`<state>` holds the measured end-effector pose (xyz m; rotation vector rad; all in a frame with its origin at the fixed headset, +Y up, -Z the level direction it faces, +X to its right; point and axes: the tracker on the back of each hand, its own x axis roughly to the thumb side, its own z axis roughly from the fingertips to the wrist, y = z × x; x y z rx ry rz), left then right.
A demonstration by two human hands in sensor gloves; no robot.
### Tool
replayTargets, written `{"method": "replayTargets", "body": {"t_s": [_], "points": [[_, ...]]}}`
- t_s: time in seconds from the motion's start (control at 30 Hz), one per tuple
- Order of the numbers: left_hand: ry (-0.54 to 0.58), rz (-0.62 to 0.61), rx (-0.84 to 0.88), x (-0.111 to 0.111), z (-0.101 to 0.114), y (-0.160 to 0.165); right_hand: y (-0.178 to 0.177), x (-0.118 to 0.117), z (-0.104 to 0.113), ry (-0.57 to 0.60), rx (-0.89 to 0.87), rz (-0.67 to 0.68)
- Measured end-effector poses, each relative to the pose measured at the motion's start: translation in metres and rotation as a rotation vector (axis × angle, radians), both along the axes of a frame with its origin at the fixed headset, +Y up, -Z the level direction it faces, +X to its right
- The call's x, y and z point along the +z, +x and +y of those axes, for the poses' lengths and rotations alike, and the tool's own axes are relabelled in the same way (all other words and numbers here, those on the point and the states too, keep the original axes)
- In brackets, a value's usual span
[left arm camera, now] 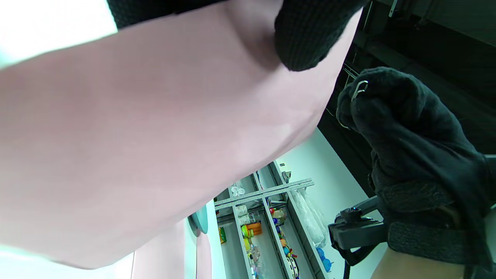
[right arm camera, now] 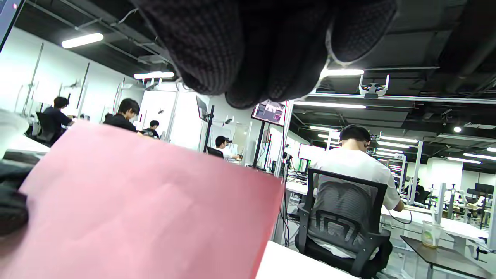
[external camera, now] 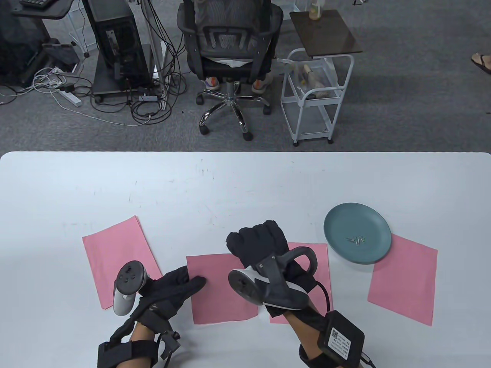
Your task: Pinch and push to attach paper clips
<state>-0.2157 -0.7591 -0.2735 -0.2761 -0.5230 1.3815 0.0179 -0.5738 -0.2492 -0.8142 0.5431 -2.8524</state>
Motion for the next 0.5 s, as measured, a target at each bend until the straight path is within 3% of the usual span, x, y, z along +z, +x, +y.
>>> {"method": "replayTargets", "body": {"t_s": [0.5], "points": [[0.012, 0.009, 0.001, 0.001, 0.001, 0.001, -0.013, 0.003, -0.01, 0.026, 0.071, -0.008]]}}
